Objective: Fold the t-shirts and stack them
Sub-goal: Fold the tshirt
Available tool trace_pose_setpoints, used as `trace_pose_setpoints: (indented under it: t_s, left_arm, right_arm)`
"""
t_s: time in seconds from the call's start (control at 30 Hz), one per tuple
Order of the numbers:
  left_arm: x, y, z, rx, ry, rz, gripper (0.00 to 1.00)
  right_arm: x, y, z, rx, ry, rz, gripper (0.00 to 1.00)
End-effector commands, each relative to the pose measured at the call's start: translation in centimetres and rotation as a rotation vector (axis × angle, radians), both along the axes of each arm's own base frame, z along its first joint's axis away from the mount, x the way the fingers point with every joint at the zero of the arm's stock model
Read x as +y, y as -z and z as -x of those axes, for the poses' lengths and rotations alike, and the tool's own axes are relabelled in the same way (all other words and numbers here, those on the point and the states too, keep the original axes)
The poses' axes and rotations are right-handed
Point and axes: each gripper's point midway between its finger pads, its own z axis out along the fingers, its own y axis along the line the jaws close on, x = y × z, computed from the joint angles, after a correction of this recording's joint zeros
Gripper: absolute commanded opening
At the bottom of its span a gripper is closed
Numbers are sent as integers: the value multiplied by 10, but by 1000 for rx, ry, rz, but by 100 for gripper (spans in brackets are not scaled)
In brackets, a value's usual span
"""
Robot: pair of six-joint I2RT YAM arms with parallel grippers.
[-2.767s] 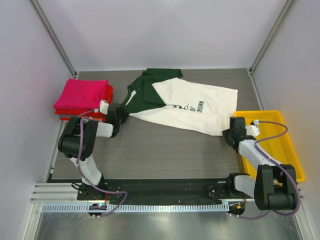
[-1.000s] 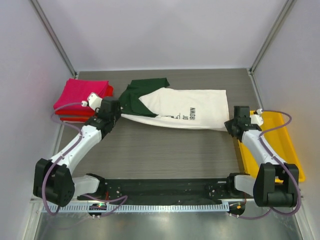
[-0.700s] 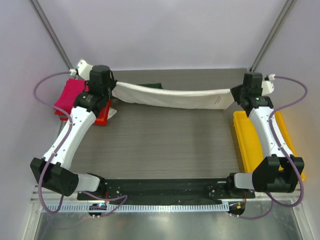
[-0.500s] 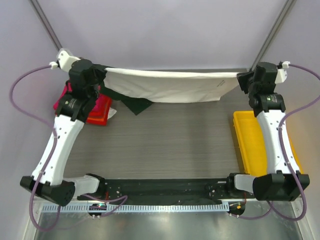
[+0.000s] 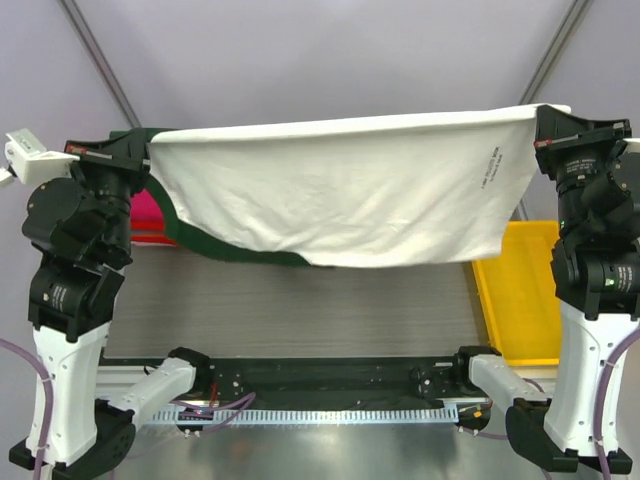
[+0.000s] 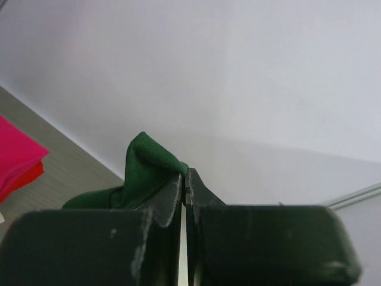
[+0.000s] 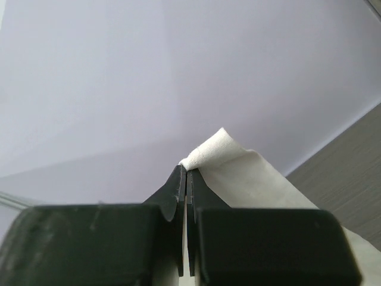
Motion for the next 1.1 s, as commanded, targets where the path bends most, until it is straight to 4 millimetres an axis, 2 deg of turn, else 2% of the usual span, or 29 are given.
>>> trace_pose_setpoints:
  t_s: [0.0, 0.1, 0.23, 0.3, 0.37, 0.4, 0.43, 0.47, 0.5, 0.53, 0.57, 0.6, 0.63, 0.7, 0.73, 0.8, 0.83, 0.87, 0.9, 0.93, 0.97, 1.0, 1.03, 1.07]
  left_arm:
    - [9, 14, -26, 62, -89, -21, 0]
    - [1, 27, -47, 101, -85, -32, 0]
    - [-11, 48, -86, 164, -84, -56, 0]
    - [-13, 51, -97, 167, -81, -57, 0]
    - [-13, 54, -119, 172, -72, -45, 0]
    - [-11, 43, -125, 148, -69, -31, 0]
    - [-10, 39, -132, 141, -60, -22, 0]
    - [-9, 50, -156, 174, -59, -22, 0]
    - [-7, 27, -159, 130, -60, -10, 0]
    - [-7, 22, -168, 122, -55, -7, 0]
    - [-5, 18, -178, 115, -56, -5, 0]
    - [-9, 6, -192, 85, -36, 7, 0]
    - [-6, 1, -201, 67, -36, 14, 0]
    - [-9, -15, -218, 16, -5, 31, 0]
    - [-2, -19, -222, 9, -12, 32, 0]
    - [3, -20, -235, 11, -8, 51, 0]
    - [13, -18, -240, 9, -14, 65, 0]
    - [16, -12, -245, 12, -6, 77, 0]
    - [16, 8, -260, 26, 14, 88, 0]
    - [13, 12, -260, 18, 56, 110, 0]
    - [9, 24, -264, 29, 79, 120, 0]
    - [22, 55, -276, 62, 66, 130, 0]
    - [22, 59, -271, 61, 79, 133, 0]
    - [18, 73, -271, 84, 98, 132, 0]
  right_arm:
    - [-25, 8, -23, 55, 122, 31, 1]
    - [-23, 27, -50, 115, 102, 21, 1]
    - [-18, 61, -87, 199, 69, -9, 1]
    - [-16, 76, -111, 234, 49, -20, 1]
    - [-15, 74, -127, 228, 33, -35, 1]
    - [-14, 72, -134, 227, 13, -40, 1]
    - [-15, 69, -151, 223, 4, -50, 1]
    - [-22, 64, -158, 212, 7, -65, 1]
    - [-24, 43, -163, 167, -8, -73, 1]
    - [-25, 51, -183, 188, -38, -86, 1]
    - [-29, 48, -193, 177, -51, -97, 1]
    - [-37, 42, -199, 159, -50, -122, 1]
    - [-34, 33, -214, 137, -105, -126, 1]
    - [-42, 19, -223, 97, -122, -136, 1]
    - [-41, 5, -224, 62, -142, -122, 1]
    - [-49, 23, -240, 95, -147, -136, 1]
    - [-52, 33, -246, 114, -154, -145, 1]
    - [-49, 47, -251, 142, -180, -155, 1]
    - [-49, 58, -254, 163, -191, -169, 1]
    - [-52, 95, -261, 235, -196, -207, 1]
    - [-50, 101, -263, 225, -212, -208, 1]
    - [-49, 133, -261, 283, -217, -232, 1]
    - [-50, 143, -258, 294, -216, -238, 1]
    - [-51, 150, -256, 295, -212, -232, 1]
